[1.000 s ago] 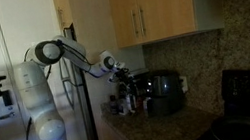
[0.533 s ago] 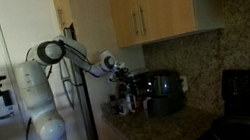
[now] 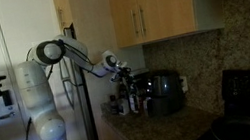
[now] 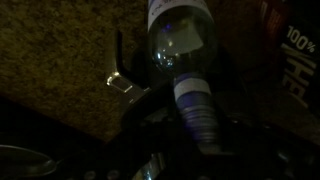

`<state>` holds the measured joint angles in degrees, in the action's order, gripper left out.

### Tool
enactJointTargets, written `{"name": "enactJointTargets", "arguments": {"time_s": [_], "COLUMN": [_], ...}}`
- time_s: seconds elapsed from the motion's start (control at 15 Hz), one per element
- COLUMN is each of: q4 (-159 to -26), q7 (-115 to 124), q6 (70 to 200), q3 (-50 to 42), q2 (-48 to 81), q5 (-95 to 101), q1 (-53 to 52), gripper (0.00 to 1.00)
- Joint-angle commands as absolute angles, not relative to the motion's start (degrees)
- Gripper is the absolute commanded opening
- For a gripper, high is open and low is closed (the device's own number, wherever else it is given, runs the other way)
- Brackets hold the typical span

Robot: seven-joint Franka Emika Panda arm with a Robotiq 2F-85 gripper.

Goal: Move the glass bottle to the right of the counter, close the air fryer, then move the cellars to the right of the counter

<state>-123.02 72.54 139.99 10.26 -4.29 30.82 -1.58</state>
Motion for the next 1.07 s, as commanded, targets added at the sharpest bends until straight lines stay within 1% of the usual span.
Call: {"name": "enactJointTargets", "arguments": {"time_s": [0.0,0.27,0.67,1.0], "q4": [-121.85,-122.01,-122.46,-121.03], "q7": [71.50,69.44,69.99,73.59], "q6": [134.58,129.72,124.33,124.77], "q3": [8.25,5.54,1.45,-2.37], "q2": [-6.32,-7.87,-8.73,-6.67], "q5": [29.42,26.17,26.77,29.49], "q1": [-1.70,-0.68,2.29,6.51], "gripper": [0.06,0.06,0.06,0.06]}}
